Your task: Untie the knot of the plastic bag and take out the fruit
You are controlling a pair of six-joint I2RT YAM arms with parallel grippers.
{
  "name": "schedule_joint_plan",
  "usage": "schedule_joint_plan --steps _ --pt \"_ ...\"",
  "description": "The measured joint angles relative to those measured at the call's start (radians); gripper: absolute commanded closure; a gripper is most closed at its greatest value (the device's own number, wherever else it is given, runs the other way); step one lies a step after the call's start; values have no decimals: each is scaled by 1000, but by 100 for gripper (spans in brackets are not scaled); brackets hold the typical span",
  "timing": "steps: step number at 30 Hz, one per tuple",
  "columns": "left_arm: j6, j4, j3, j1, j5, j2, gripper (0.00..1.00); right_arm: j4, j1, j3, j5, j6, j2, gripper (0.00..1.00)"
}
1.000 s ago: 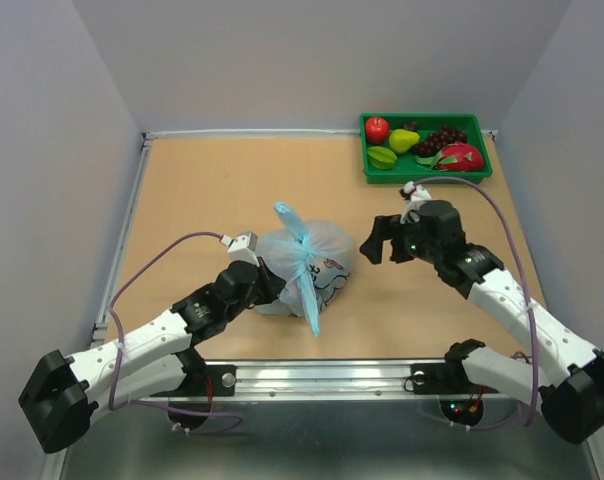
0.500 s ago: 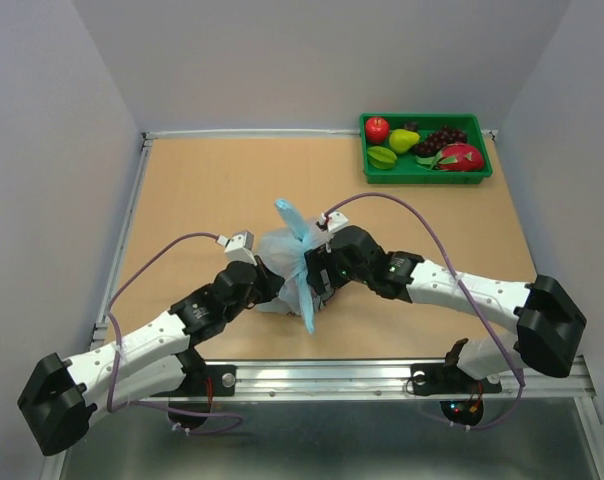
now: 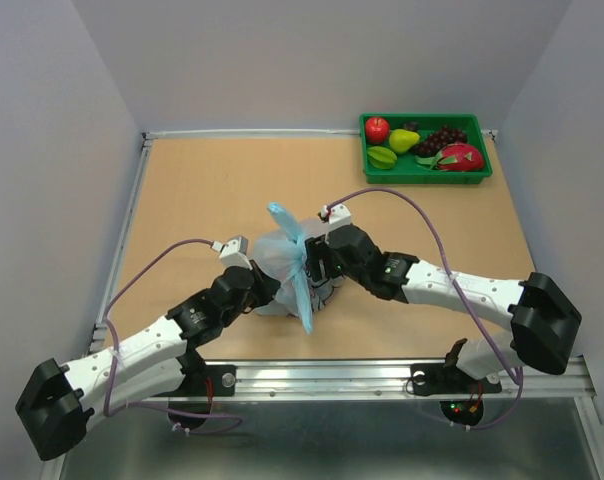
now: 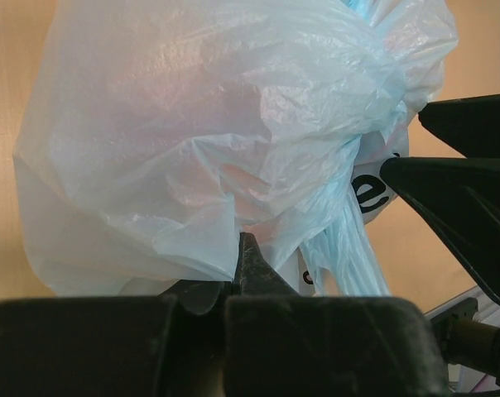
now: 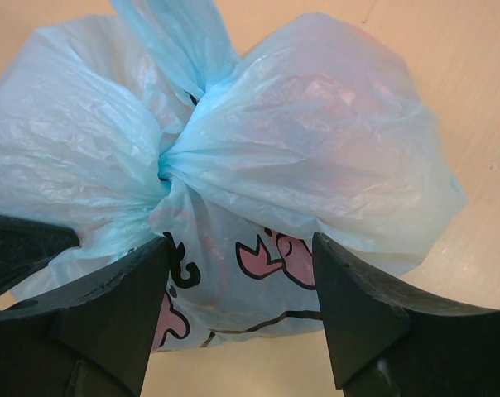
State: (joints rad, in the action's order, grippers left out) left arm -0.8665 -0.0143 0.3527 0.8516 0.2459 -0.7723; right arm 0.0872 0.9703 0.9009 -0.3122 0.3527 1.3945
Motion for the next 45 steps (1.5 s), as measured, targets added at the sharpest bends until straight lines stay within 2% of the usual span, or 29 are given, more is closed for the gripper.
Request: schedule_joint_plan --steps 12,15,18,19,21,22,24,25,32,37,39,43,45 --pt "-29 19 -21 0 26 37 100 -104 0 0 48 22 63 26" --pt "-34 19 -25 0 28 37 100 -126 0 0 60 22 71 29" --pt "-40 21 -26 0 32 37 100 -136 0 0 57 22 80 43" --pt "-43 21 -26 0 35 39 100 -142 0 -1 55 23 85 55" --pt "-53 21 -31 0 43 49 100 -143 0 -2 43 26 89 67" --pt "-56 21 -32 0 47 54 100 -151 0 -6 32 23 89 79" --pt "-68 33 -33 0 60 68 100 -163 1 -22 9 21 87 88" --pt "-75 36 -33 0 66 76 100 -167 1 -36 -5 19 81 98" --pt "-117 74 -33 -3 129 144 100 -165 -21 -190 -109 25 -76 99" --pt "-174 147 -33 -76 179 215 100 -160 -155 -309 -213 91 -335 99" --pt "-205 125 -33 -129 149 242 100 -158 -190 -366 -226 141 -478 99" --pt "-219 43 -32 -251 33 251 100 -157 -183 -415 -189 194 -641 99" --pt "-200 -6 -27 -316 -32 206 93 -158 -183 -421 -161 194 -669 97"
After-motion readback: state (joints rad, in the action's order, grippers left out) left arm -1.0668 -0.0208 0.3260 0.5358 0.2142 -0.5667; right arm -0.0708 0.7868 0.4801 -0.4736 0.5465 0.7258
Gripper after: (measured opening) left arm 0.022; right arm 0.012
